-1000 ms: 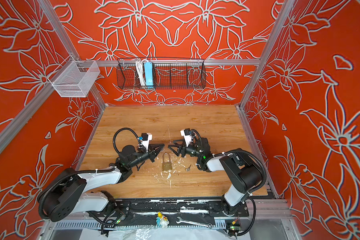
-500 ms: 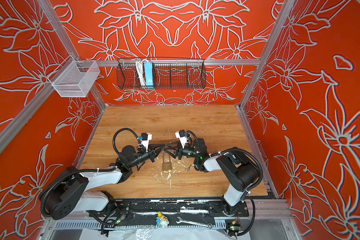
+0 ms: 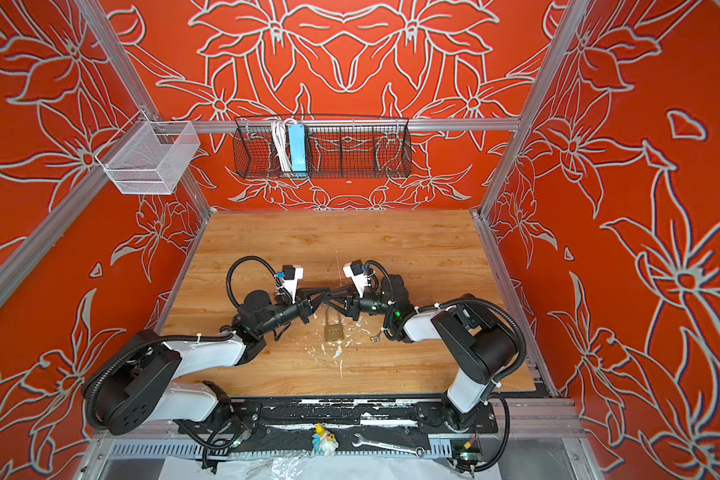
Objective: Unlock with the key
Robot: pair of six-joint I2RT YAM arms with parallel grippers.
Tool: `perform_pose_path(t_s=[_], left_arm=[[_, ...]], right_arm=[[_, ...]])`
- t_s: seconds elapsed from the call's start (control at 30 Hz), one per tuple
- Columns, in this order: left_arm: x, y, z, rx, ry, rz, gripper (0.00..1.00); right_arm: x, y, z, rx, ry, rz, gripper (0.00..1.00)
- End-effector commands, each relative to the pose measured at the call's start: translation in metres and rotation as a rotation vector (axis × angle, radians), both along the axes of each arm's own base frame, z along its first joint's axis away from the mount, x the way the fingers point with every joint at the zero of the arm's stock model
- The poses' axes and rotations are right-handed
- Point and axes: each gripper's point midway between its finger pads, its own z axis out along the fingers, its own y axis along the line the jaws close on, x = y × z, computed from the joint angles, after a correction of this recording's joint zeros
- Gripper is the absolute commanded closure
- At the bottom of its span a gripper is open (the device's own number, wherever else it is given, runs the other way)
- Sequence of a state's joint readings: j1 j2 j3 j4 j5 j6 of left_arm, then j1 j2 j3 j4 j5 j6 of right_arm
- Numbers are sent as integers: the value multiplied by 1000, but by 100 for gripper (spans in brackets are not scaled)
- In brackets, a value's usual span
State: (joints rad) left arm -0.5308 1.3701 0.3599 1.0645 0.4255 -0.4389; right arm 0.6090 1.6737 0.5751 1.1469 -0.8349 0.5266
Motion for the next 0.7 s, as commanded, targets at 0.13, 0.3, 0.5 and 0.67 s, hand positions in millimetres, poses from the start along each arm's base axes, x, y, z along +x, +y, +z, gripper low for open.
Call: perform_pose_path(t_s=[0.13,0.3,0.5,0.67], left_arm=[[-7,-3,21,-36,-62,-29,100],[-7,-2,23,-40,-67,-20,100],[-8,0,27,-53,-64,-24,100],[-13,3,37,-59,-81,-23,100]], right_arm=[[2,8,-3,-14,7,21,70],[0,9,-3,-13,7,32,70],[-2,8,0,-19,-7,34,70],[-2,10,0,-21,6,49,70]])
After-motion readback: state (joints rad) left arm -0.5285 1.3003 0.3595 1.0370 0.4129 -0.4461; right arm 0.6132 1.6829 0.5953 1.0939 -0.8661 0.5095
